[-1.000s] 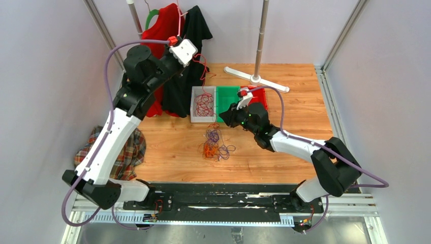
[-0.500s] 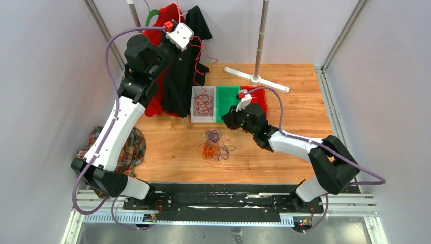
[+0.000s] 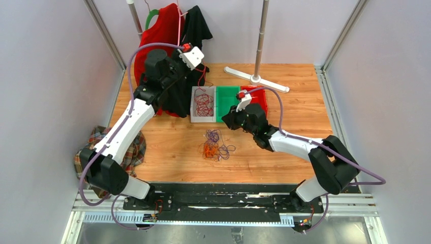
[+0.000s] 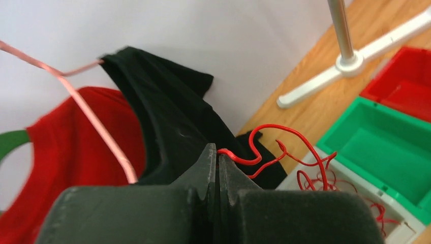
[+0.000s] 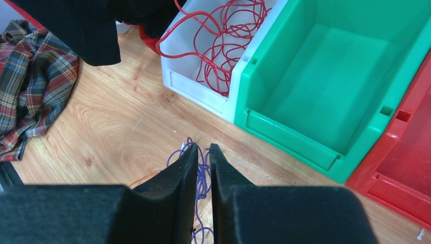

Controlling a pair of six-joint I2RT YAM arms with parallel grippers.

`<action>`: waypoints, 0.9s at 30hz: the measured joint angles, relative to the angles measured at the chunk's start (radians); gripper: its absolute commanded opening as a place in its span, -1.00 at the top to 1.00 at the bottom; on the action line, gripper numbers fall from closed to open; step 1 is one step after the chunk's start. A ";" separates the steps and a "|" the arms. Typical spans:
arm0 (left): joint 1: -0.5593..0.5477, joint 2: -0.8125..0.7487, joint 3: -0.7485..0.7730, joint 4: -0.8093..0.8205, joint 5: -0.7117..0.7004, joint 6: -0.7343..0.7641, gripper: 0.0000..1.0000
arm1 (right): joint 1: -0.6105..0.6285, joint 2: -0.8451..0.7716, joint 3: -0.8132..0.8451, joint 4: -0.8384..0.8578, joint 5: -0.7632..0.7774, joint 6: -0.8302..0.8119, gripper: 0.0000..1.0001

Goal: Untangle the cables

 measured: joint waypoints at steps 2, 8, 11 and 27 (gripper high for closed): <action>0.000 0.013 -0.022 0.000 -0.005 0.018 0.99 | -0.003 -0.002 0.000 -0.007 0.000 -0.002 0.72; 0.000 0.063 -0.027 -0.030 -0.022 0.071 0.99 | -0.019 -0.014 0.000 -0.023 0.005 -0.003 0.74; 0.000 0.071 -0.020 -0.076 -0.013 0.077 0.99 | -0.027 -0.017 0.000 -0.029 0.008 -0.003 0.75; -0.016 0.143 -0.115 -0.118 -0.093 0.090 0.99 | -0.037 -0.036 0.003 -0.072 0.018 -0.003 0.78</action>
